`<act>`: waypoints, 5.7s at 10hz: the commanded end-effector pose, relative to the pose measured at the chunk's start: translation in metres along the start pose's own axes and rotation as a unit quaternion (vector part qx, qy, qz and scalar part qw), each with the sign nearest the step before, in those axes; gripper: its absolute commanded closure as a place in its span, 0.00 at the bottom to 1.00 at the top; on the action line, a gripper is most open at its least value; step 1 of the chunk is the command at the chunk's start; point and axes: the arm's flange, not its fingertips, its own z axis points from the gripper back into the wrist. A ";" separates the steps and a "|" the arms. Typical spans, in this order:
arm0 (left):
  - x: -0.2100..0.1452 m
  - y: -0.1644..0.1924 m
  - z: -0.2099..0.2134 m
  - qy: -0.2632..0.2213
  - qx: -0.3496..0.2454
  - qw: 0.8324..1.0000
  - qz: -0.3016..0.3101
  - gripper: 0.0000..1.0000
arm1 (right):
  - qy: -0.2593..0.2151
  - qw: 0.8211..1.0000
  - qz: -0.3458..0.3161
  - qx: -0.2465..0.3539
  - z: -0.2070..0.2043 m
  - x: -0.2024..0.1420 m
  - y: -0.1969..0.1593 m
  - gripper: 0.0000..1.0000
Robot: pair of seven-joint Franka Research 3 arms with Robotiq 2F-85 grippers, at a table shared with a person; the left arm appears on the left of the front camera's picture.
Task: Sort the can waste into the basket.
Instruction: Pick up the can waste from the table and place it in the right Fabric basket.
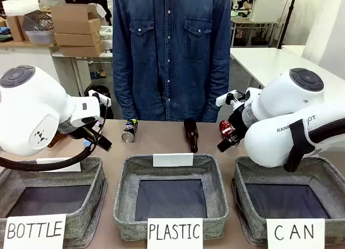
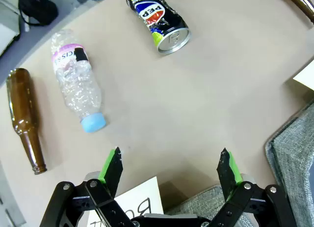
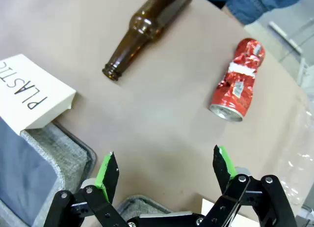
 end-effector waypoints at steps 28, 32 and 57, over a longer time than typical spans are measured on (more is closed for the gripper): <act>-0.069 0.126 0.215 -0.172 -0.568 0.762 0.259 0.00 | -0.168 0.753 -0.427 0.472 0.201 -0.135 -0.160 0.00; -0.078 0.135 0.226 -0.125 -0.484 0.834 0.233 0.00 | -0.166 0.756 -0.426 0.469 0.212 -0.146 -0.178 0.00; 0.107 0.148 0.119 0.082 -0.371 0.902 0.206 0.00 | -0.166 0.756 -0.426 0.469 0.212 -0.146 -0.178 0.00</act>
